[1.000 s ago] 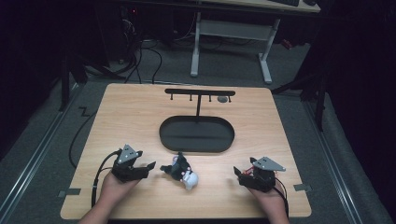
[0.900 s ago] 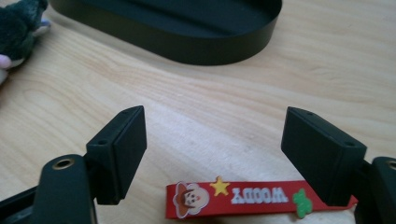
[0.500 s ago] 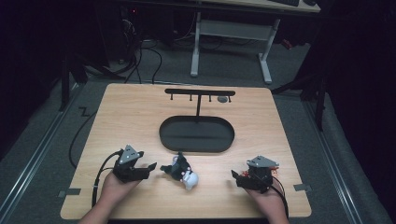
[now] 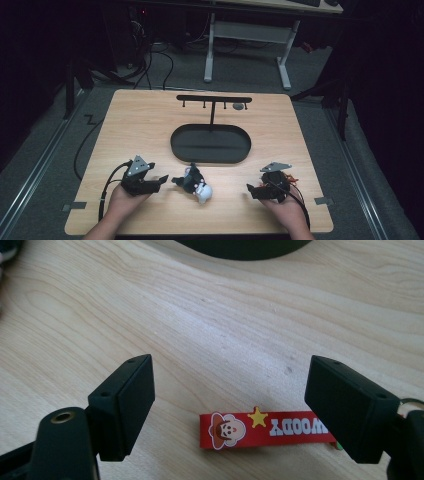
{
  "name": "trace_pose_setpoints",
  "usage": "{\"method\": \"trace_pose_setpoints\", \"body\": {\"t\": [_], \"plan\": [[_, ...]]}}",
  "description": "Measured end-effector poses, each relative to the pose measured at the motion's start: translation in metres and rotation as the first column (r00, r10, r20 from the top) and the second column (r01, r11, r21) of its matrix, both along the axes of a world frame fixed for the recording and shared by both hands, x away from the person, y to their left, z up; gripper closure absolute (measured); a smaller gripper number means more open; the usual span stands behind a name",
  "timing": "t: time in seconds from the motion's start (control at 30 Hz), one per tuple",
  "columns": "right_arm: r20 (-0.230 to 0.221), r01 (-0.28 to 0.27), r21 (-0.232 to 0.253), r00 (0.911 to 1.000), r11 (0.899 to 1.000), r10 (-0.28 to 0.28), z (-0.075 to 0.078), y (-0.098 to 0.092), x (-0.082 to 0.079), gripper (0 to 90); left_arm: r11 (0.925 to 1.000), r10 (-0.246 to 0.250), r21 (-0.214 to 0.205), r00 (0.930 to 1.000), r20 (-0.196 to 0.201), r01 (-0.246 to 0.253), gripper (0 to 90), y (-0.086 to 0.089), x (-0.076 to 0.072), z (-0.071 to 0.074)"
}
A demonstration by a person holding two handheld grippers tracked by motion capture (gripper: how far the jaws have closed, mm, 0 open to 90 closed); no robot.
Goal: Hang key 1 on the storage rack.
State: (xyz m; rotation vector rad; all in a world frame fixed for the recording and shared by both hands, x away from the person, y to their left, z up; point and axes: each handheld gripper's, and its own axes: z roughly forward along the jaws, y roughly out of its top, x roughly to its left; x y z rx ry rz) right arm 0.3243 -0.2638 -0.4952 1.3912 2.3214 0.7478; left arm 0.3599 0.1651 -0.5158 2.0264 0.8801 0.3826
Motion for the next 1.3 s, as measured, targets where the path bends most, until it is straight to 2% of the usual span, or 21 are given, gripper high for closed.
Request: {"method": "trace_pose_setpoints", "body": {"t": [0.3, 0.37, 0.57, 0.73, 1.03, 1.1, 1.3], "plan": [[-0.063, -0.027, -0.017, 0.9977, 1.000, 0.025, 0.016, 0.009, 0.004, 20.0, 0.9999, -0.016, -0.005, 0.9999, 0.004, 0.016, 29.3, -0.002, -0.002, 0.001], [-0.092, -0.034, -0.023, 0.9953, 0.999, 0.032, 0.015, 0.011, 0.005, 22.0, 0.9999, -0.015, -0.006, 0.9999, 0.007, 0.015, 29.3, -0.002, -0.002, 0.001], [-0.137, -0.049, -0.037, 0.9896, 0.998, 0.044, 0.011, 0.010, 0.005, 27.3, 0.9999, -0.015, -0.007, 0.9999, 0.006, 0.016, 29.3, -0.001, -0.001, 0.002], [-0.176, -0.046, -0.038, 0.9836, 0.998, 0.038, 0.015, 0.000, 0.002, 31.9, 0.9998, -0.019, -0.009, 0.9998, 0.010, 0.019, 29.5, -0.001, -0.001, 0.002], [-0.213, -0.028, -0.064, 0.9770, 0.998, 0.014, 0.024, -0.017, -0.003, 33.5, 0.9997, -0.025, -0.001, 0.9997, 0.009, 0.025, 29.6, -0.003, -0.002, 0.001], [-0.232, -0.028, -0.062, 0.9726, 0.998, 0.013, 0.027, -0.022, -0.005, 37.9, 0.9997, -0.026, 0.000, 0.9996, 0.009, 0.026, 29.7, -0.003, -0.002, 0.001], [-0.249, -0.010, -0.082, 0.9685, 0.997, -0.010, 0.031, -0.035, -0.009, 39.1, 0.9994, -0.034, 0.002, 0.9994, 0.007, 0.034, 29.8, -0.003, -0.002, 0.001]]}}
